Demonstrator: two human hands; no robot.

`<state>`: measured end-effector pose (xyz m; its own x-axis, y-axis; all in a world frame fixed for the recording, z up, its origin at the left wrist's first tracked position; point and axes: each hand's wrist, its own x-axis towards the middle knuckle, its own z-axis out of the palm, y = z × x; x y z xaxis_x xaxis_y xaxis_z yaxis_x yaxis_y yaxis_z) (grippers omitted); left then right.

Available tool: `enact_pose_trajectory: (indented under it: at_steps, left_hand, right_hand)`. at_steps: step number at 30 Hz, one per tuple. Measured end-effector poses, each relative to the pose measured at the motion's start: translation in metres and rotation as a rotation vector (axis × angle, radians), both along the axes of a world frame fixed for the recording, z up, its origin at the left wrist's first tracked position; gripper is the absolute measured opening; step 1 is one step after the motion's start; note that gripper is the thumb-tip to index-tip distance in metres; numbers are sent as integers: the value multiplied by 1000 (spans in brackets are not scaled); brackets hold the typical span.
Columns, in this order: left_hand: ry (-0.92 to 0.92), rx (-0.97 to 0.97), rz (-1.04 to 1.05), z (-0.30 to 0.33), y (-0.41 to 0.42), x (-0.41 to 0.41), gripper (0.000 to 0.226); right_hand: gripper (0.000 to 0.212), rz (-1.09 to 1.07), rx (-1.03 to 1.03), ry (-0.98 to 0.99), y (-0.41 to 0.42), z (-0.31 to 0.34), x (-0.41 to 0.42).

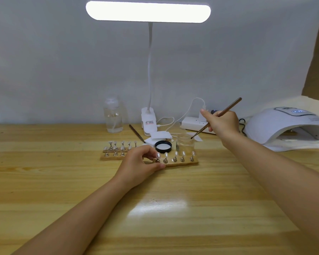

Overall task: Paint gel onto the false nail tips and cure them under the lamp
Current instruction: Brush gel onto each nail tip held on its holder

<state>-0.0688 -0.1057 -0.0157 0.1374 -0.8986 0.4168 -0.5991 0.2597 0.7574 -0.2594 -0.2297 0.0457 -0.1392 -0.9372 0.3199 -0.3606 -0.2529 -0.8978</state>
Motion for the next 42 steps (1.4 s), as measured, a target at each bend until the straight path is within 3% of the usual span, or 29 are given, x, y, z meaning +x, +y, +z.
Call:
enact_pose_trajectory:
  at_steps: [7,10,15,18,22,26,30,36,42]
  left_hand:
    - [-6,-10,-7,0,0,0,25]
    - [3,-20,-11,0,1,0,26]
    - [23,-43,-31,2,2,-1,27]
    - [37,-64,-35,2,2,-1,28]
    - [34,-72,-32,2,2,-2,29]
    - [18,-74,-37,3,3,-2,29]
    - [8,-73,-33,3,3,-2,29]
    - [-3,-68,-34,3,3,-1,27]
    - [6,-75,-37,2,2,-1,29]
  right_hand:
    - [43,-9,-90,40,5,2,-11]
    - [41,-10,-168,-49,15,7,-11]
    - [39,365,-268,-206,59,-1,6]
    - [39,530,-380,-103,83,-21,18]
    - [43,504,-525,101,89,-40,27]
    - [42,542,-508,107,89,-45,29]
    - [44,578,-355,-81,94,-44,30]
    - [43,550,-373,-68,93,-46,31]
    - [44,512,-319,-188,93,-46,29]
